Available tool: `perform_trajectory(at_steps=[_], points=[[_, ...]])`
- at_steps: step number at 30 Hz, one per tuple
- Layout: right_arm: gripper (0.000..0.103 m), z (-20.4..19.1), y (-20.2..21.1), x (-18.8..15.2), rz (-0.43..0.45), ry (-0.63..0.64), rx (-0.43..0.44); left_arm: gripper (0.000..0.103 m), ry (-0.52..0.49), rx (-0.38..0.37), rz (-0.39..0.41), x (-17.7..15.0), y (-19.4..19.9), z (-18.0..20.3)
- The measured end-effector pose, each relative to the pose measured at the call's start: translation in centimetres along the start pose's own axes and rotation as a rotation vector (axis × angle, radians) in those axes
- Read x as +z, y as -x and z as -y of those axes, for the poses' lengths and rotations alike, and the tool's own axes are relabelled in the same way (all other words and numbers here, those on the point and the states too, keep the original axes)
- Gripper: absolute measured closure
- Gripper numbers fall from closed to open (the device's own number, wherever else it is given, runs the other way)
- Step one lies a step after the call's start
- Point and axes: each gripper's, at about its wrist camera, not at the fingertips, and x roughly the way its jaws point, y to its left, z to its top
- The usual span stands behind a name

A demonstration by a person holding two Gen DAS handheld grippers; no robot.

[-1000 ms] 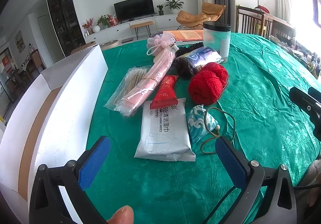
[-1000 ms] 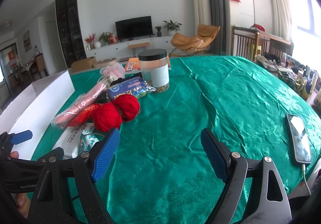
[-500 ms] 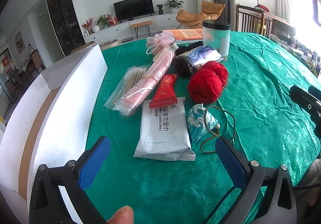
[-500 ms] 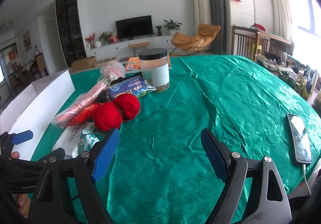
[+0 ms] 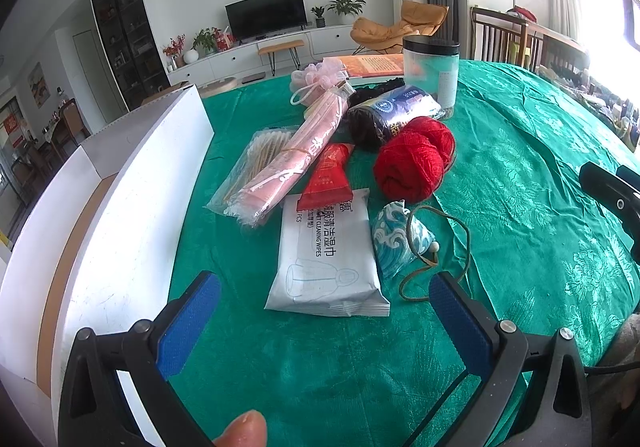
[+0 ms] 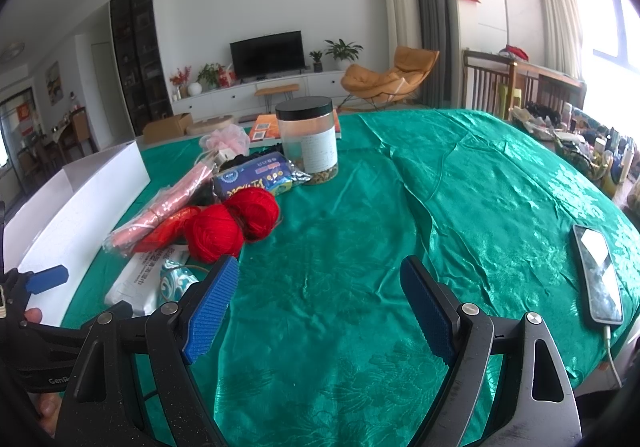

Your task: Organize soft objects

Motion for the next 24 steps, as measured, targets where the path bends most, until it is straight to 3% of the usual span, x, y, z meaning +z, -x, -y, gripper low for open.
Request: perform_trajectory(at_steps=[24], points=[[0.018, 0.12, -0.47, -0.62, -0.016, -0.025, 0.011, 0.0, -0.012, 0.011, -0.023, -0.52, -0.21, -0.21]])
